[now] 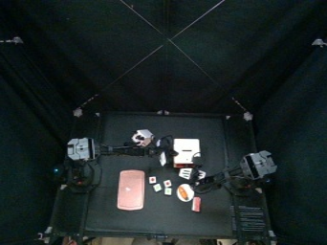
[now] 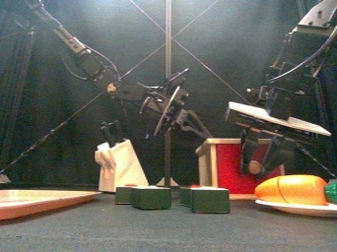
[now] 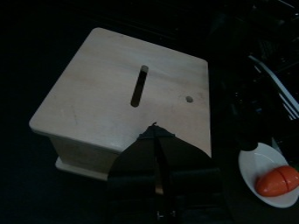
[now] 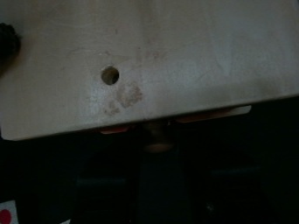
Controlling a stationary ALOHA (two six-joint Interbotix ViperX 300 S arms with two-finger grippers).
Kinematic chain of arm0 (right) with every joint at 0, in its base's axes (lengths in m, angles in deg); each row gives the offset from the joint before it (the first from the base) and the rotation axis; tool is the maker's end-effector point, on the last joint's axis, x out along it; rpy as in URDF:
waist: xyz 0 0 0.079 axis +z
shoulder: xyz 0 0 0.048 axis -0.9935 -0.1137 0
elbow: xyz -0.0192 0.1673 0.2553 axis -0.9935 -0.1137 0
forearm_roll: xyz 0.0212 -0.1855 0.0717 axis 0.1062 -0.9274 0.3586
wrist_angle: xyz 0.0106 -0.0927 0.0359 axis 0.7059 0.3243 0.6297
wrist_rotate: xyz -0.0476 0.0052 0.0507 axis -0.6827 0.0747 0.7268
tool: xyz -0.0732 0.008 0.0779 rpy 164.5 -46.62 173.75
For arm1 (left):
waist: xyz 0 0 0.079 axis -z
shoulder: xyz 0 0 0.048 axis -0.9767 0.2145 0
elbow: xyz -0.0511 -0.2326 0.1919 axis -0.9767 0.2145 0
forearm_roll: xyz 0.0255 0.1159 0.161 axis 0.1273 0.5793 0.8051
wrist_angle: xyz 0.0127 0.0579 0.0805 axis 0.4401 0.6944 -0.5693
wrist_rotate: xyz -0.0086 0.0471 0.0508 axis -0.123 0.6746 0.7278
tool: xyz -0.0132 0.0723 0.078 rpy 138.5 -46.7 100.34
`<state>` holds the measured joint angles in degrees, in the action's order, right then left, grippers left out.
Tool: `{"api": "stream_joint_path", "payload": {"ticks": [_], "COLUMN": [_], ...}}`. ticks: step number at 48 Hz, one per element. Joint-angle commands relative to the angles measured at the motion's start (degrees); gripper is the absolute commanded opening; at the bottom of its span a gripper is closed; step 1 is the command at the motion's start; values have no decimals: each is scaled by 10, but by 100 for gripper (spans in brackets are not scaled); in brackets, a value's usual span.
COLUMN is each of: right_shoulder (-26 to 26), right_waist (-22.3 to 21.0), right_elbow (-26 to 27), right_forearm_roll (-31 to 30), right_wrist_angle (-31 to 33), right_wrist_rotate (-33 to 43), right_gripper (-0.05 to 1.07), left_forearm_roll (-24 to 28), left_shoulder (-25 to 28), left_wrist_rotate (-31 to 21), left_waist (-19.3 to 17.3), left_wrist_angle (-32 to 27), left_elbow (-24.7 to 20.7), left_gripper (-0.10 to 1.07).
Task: Grab drawer handle
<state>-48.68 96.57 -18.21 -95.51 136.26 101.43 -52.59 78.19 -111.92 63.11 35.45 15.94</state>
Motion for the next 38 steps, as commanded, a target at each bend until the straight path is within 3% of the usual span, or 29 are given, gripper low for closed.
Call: {"api": "stream_joint_path", "payload": {"ticks": [1,13,38], "right_shoulder": [24,23,21], "right_waist": [-6,-7,-2], "right_elbow": [0,-1,-2], "right_forearm_roll": [-2,-4,1], "right_wrist_angle": [0,-13,-48], "right_wrist_rotate": [-1,-4,-6], "right_gripper": [59,52,51], "left_forearm_roll": [0,-4,-18], "left_shoulder": [-4,2,6], "left_wrist_rotate": [0,0,1], "left_waist": [-4,-9,-16], "left_wrist_angle": [1,1,0], "left_elbow": [-11,-11,-11], "left_gripper": [29,29,29]}}
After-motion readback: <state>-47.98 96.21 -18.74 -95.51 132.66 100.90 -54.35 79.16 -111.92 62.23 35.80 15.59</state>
